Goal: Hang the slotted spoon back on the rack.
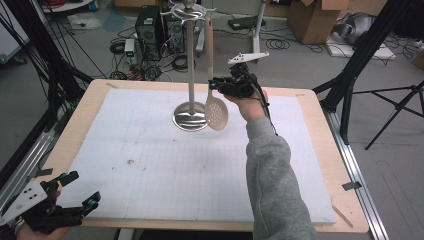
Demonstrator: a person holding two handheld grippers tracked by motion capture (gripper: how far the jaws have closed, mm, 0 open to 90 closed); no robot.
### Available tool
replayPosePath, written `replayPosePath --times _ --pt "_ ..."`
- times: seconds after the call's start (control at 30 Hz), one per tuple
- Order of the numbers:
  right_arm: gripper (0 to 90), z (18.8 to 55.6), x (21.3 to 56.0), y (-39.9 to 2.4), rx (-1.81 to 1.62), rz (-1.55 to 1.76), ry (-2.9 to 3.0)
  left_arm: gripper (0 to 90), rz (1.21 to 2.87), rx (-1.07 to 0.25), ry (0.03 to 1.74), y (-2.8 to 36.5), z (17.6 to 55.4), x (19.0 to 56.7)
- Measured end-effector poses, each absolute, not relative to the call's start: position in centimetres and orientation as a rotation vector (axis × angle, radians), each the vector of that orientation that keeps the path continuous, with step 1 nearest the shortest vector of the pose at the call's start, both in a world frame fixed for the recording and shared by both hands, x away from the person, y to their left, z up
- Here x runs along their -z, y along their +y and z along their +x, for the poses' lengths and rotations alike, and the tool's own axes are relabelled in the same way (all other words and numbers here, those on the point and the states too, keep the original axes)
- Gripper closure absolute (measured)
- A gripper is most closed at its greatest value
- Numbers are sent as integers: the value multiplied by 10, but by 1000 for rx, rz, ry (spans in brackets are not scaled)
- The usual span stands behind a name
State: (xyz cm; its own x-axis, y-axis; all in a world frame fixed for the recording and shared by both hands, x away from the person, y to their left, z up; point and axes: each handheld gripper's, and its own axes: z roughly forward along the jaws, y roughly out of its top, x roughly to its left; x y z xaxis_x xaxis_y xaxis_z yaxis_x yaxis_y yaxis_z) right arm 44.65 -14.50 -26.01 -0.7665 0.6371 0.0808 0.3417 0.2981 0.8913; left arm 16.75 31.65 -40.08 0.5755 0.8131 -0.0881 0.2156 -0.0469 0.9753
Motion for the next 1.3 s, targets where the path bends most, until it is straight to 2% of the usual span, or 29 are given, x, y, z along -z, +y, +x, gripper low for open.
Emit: replayPosePath --times 0.27,0.43,0.5,0.6,0.8,0.87,1.07,1.3 --pt "655 440 263 -153 -1481 891 2238 18 1582 -605 890 315 169 401" --pt "534 433 267 -161 -1474 884 2224 18 1585 -599 885 313 173 401" --pt "432 430 268 -165 -1489 860 2199 18 1586 -598 883 312 175 401" --pt "384 425 270 -172 -1523 850 2188 18 1590 -593 881 311 179 401" --pt "201 410 274 -173 -1510 791 2209 18 1588 -585 864 307 186 400" --pt "166 406 275 -172 -1507 767 2218 18 1586 -584 860 306 189 400" --pt "121 394 275 -167 -1491 720 2269 18 1604 -616 854 304 195 399" --pt "117 378 273 -162 -1525 655 2286 18 1611 -614 843 300 200 399"
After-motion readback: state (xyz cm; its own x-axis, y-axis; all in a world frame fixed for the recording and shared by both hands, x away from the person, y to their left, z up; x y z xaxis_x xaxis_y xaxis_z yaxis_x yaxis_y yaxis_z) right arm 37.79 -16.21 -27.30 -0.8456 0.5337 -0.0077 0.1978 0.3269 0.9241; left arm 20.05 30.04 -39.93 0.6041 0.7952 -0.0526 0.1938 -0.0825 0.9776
